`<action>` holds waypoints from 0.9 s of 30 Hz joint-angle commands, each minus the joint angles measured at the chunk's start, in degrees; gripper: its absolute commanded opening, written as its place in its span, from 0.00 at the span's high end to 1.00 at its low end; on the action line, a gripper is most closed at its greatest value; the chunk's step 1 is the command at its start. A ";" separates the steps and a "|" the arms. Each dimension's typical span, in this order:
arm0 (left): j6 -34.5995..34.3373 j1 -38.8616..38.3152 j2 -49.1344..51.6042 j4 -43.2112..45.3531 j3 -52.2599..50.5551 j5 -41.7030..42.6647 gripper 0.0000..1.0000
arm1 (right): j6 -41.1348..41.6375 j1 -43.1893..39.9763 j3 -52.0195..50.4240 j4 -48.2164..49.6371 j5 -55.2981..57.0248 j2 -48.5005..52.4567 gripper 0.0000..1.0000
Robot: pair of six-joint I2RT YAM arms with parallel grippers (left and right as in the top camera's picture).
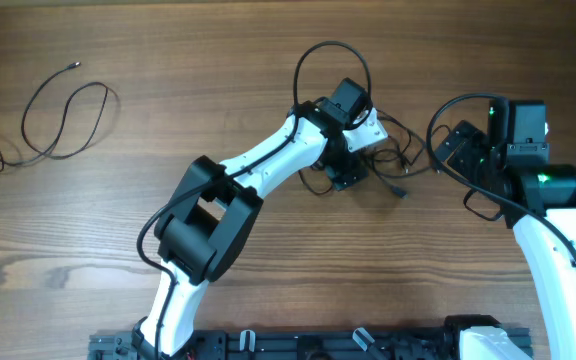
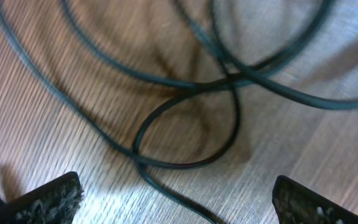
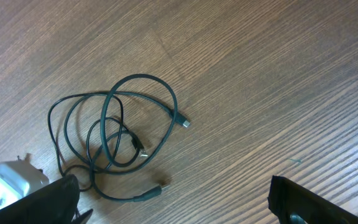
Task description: Untangle cables
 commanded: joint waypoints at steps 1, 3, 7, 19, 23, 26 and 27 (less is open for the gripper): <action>14.10 -0.13 0.76 0.79 0.79 5.22 0.00 | -0.76 -0.17 -0.15 -0.17 -0.24 0.42 0.00; 16.41 -0.13 1.01 3.45 0.79 5.22 0.01 | -0.76 -0.17 -0.15 -0.22 -0.11 0.42 0.00; 17.70 -0.26 3.28 4.59 0.79 9.05 0.11 | -0.74 -0.17 -0.15 -0.22 -0.11 0.42 0.00; 9.84 1.05 -0.52 3.96 0.81 7.41 0.96 | -0.74 -0.17 -0.15 -0.98 -2.97 0.42 0.00; 7.89 5.73 -13.00 0.46 0.81 7.61 0.96 | -0.57 -0.13 -2.23 2.62 -14.23 2.05 0.00; 7.69 9.99 -21.22 -2.10 0.81 15.82 0.96 | 3.23 -0.13 -4.96 6.40 -15.74 7.21 0.00; 7.50 10.88 -22.51 -2.67 0.81 18.01 0.96 | 3.96 -0.13 -5.66 8.94 -18.29 9.07 0.00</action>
